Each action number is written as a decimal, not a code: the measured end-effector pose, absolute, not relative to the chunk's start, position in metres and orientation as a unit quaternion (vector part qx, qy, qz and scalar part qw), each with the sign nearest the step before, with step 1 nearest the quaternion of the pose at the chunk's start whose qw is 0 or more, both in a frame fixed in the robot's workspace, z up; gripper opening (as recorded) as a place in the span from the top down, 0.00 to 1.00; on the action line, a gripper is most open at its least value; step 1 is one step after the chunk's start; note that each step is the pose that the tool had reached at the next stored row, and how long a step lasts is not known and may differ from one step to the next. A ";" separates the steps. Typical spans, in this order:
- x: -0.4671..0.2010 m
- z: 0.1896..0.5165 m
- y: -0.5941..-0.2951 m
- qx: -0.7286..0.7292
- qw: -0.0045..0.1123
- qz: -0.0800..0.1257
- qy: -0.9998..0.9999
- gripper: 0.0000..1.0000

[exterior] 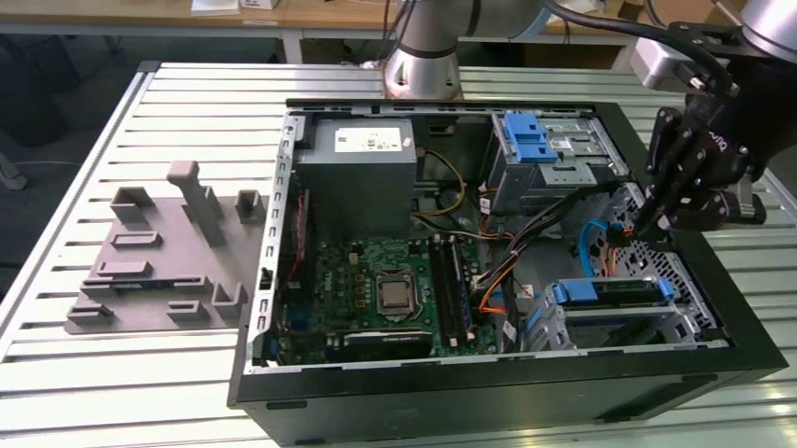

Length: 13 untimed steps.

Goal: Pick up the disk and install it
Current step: 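Insert the first disk wire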

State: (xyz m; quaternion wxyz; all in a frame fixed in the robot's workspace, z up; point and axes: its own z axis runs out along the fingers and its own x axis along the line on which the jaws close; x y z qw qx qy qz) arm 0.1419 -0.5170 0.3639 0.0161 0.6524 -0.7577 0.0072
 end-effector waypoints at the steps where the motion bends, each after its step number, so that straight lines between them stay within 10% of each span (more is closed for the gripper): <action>1: 0.142 0.363 -0.515 0.652 0.016 0.008 -0.758 0.75; 13: 0.146 0.357 -0.509 0.648 0.029 0.021 -0.761 0.75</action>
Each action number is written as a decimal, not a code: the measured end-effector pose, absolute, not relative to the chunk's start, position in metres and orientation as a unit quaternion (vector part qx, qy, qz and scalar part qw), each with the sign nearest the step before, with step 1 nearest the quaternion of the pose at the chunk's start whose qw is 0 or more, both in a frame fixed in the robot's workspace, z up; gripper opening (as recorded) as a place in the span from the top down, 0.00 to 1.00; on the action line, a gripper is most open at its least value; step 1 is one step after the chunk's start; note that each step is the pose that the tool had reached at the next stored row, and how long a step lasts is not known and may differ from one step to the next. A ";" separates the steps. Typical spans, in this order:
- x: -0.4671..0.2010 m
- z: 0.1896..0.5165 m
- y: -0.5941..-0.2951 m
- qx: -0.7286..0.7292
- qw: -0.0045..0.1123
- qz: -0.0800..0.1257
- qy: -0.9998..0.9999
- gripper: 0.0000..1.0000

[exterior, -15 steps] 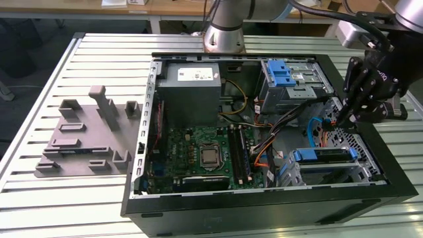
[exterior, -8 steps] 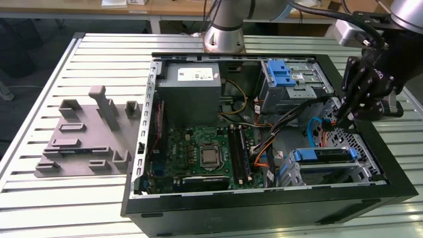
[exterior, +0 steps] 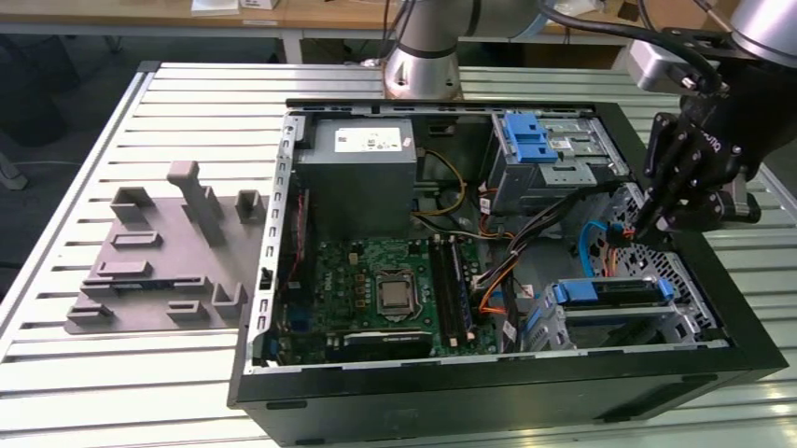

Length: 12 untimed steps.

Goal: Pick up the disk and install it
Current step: 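Insert the first disk wire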

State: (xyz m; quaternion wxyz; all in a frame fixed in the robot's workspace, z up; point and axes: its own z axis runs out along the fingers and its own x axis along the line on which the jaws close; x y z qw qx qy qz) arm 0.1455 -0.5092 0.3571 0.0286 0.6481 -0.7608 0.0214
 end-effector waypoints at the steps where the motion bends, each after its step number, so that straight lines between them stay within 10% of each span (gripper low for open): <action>1: 0.146 0.357 -0.509 0.648 0.029 0.021 -0.761 0.75; 12: 0.146 0.358 -0.502 0.647 0.029 0.022 -0.762 0.75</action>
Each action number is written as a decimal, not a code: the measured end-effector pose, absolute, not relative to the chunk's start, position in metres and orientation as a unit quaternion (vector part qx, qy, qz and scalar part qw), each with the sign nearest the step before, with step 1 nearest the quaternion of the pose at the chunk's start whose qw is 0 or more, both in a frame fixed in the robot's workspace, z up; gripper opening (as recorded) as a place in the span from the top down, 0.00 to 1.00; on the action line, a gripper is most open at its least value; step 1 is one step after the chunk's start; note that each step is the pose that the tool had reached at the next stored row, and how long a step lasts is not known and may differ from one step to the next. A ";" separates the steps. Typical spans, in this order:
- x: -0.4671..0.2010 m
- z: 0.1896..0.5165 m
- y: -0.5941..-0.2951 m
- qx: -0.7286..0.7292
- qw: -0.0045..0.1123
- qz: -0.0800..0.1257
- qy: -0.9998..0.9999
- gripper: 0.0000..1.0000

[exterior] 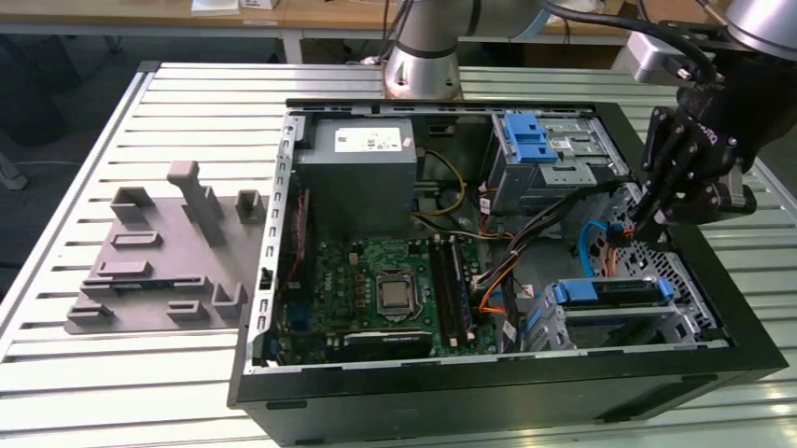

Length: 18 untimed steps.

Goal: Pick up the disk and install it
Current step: 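Insert the first disk wire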

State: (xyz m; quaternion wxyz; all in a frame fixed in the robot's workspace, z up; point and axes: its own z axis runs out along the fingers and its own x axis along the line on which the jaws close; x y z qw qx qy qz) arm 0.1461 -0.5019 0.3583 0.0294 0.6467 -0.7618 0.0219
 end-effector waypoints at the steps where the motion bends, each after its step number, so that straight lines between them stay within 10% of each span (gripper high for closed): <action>1: 0.146 0.358 -0.501 0.646 0.030 0.022 -0.762 0.75; 18: 0.145 0.354 -0.501 0.647 0.041 0.036 -0.760 0.84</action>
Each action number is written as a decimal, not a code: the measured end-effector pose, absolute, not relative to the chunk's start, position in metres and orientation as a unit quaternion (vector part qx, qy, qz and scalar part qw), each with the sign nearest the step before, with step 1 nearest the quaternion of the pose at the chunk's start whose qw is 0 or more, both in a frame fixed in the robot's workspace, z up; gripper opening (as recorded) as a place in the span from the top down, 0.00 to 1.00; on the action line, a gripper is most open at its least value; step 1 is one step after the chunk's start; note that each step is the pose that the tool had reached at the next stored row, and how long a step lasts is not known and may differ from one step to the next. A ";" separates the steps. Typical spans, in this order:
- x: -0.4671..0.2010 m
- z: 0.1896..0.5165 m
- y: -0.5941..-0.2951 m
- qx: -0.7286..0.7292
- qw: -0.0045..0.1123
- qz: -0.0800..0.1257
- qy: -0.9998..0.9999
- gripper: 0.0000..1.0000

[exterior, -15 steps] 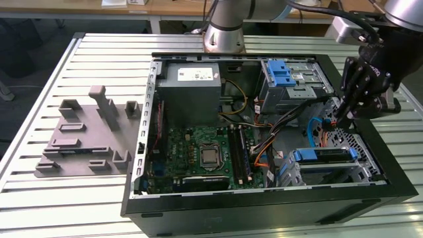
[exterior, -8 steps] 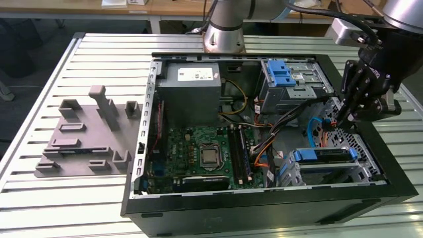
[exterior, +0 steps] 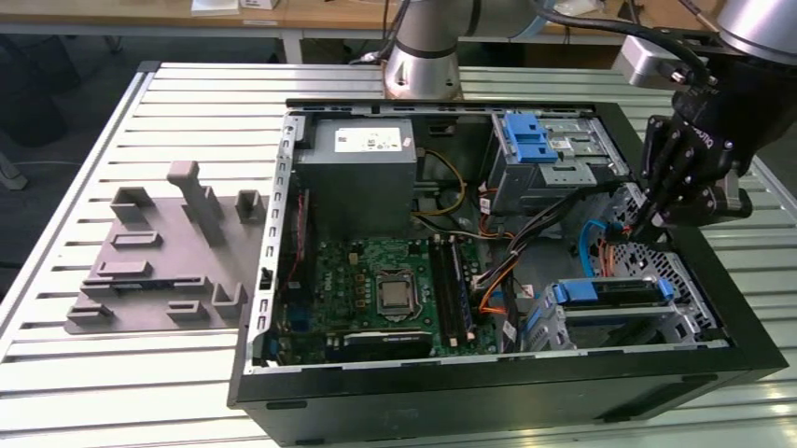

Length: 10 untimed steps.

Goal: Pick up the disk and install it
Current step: 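Insert the first disk wire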

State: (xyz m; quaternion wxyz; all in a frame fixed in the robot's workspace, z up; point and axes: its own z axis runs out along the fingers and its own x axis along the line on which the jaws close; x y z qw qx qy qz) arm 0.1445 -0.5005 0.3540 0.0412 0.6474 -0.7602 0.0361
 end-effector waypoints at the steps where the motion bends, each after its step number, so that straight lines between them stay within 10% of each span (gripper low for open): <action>1: 0.143 0.354 -0.501 0.649 0.041 0.036 -0.759 0.84; 10: 0.138 0.353 -0.504 0.659 0.039 0.039 -0.750 0.84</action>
